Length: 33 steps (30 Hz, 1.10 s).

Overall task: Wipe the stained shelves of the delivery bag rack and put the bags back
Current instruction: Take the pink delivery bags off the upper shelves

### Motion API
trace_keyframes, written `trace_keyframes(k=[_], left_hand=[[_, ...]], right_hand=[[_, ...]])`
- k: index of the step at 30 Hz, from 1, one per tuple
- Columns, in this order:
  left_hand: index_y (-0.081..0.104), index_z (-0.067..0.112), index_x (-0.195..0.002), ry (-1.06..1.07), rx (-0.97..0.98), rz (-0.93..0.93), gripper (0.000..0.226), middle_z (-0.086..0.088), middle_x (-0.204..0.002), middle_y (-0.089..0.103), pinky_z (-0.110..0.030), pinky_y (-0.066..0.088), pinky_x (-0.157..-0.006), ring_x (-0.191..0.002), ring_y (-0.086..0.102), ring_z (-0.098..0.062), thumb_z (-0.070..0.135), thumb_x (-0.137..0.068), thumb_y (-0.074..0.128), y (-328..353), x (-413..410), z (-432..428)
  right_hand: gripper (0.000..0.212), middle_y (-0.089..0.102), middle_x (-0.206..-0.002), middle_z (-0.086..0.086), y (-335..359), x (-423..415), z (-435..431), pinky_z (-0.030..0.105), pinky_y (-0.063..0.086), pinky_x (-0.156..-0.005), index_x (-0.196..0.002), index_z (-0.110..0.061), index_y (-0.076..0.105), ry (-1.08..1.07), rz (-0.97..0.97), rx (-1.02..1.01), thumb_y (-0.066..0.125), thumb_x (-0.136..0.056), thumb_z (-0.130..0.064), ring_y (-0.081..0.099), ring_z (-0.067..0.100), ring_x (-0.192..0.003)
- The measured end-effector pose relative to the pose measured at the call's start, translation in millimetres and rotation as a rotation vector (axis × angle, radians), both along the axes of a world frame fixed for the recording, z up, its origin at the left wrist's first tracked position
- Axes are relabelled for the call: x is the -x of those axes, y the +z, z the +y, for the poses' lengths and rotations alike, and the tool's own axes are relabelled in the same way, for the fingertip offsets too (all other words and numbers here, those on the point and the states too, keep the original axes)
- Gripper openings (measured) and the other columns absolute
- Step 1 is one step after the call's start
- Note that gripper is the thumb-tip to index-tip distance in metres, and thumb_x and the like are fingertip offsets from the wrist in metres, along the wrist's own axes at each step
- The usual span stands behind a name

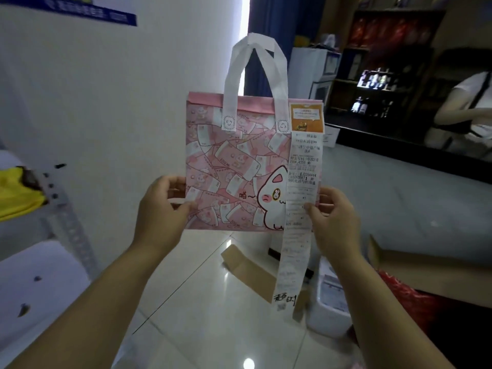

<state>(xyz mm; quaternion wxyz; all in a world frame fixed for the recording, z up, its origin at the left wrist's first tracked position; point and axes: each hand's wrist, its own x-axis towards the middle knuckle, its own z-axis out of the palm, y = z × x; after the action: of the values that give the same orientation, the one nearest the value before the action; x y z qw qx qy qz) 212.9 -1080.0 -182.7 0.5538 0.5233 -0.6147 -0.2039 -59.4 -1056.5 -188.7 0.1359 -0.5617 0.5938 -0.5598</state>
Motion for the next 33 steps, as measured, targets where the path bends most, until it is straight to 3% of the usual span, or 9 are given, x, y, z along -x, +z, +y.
trace_keyframes(k=[2,6,9,13,18,23,30,33], left_hand=[[0.052,0.032,-0.096,-0.027,0.003,-0.003,0.036,0.02,-0.092,0.056,-0.006,0.043,-0.055,-0.082,0.057,0.005,0.013,-0.075,0.074,0.7,23.6,-26.5],[0.052,0.03,-0.097,-0.088,0.01,-0.024,0.036,0.018,-0.094,0.056,-0.013,0.045,-0.063,-0.088,0.058,-0.002,0.015,-0.074,0.075,0.5,62.9,-88.1],[0.053,0.028,-0.099,-0.132,0.022,-0.051,0.036,0.009,-0.098,0.059,-0.019,0.049,-0.067,-0.089,0.059,-0.006,0.014,-0.074,0.075,1.5,86.6,-143.6],[0.053,0.027,-0.099,-0.182,0.058,-0.087,0.036,0.007,-0.099,0.06,-0.019,0.049,-0.069,-0.088,0.057,-0.001,0.011,-0.074,0.075,7.2,115.7,-225.3],[0.052,0.024,-0.099,-0.254,0.071,-0.122,0.036,0.004,-0.101,0.06,-0.014,0.045,-0.066,-0.088,0.057,-0.009,0.012,-0.075,0.075,21.9,153.2,-327.4],[0.051,0.024,-0.097,-0.316,0.111,-0.134,0.033,0.01,-0.096,0.056,-0.01,0.041,-0.063,-0.084,0.054,-0.006,0.012,-0.076,0.073,39.1,198.0,-415.2],[0.05,0.025,-0.099,-0.355,0.145,-0.165,0.033,0.005,-0.104,0.057,-0.013,0.043,-0.067,-0.089,0.055,-0.009,0.017,-0.078,0.073,43.8,275.5,-528.4],[0.049,0.028,-0.099,-0.342,0.177,-0.148,0.035,0.009,-0.103,0.057,-0.01,0.04,-0.064,-0.083,0.056,-0.002,0.016,-0.077,0.073,46.3,309.6,-572.9]], right_hand=[[0.028,0.062,-0.088,-0.017,2.0,21.9,-16.6,0.023,0.054,-0.065,-0.089,-0.042,0.052,-0.026,0.028,0.007,0.064,-0.086,-0.016,0.062,0.002,-0.081],[0.022,0.061,-0.087,-0.018,5.7,58.8,-59.0,0.014,0.049,-0.058,-0.092,-0.035,0.054,-0.078,0.074,0.015,0.063,-0.086,-0.016,0.061,0.0,-0.08],[0.019,0.06,-0.088,-0.018,6.1,80.2,-99.9,0.021,0.053,-0.061,-0.094,-0.031,0.055,-0.123,0.074,0.029,0.063,-0.086,-0.016,0.061,0.001,-0.08],[0.019,0.059,-0.088,-0.018,9.3,104.9,-164.7,0.026,0.054,-0.065,-0.098,-0.026,0.056,-0.208,0.098,0.05,0.063,-0.086,-0.013,0.061,0.004,-0.082],[0.023,0.06,-0.087,-0.022,23.4,133.8,-250.2,0.012,0.046,-0.06,-0.096,-0.031,0.056,-0.302,0.086,0.063,0.064,-0.084,-0.013,0.06,-0.002,-0.08],[0.025,0.059,-0.083,-0.022,34.0,169.8,-323.0,0.011,0.044,-0.06,-0.091,-0.035,0.053,-0.392,0.088,0.064,0.065,-0.084,-0.014,0.059,-0.005,-0.076],[0.025,0.059,-0.084,-0.022,44.4,239.7,-419.3,0.009,0.043,-0.065,-0.09,-0.03,0.055,-0.438,0.1,0.125,0.066,-0.082,-0.01,0.059,-0.004,-0.079],[0.024,0.058,-0.084,-0.023,47.9,273.7,-461.5,0.009,0.042,-0.065,-0.09,-0.032,0.054,-0.424,0.121,0.148,0.066,-0.082,-0.013,0.059,-0.005,-0.079]])
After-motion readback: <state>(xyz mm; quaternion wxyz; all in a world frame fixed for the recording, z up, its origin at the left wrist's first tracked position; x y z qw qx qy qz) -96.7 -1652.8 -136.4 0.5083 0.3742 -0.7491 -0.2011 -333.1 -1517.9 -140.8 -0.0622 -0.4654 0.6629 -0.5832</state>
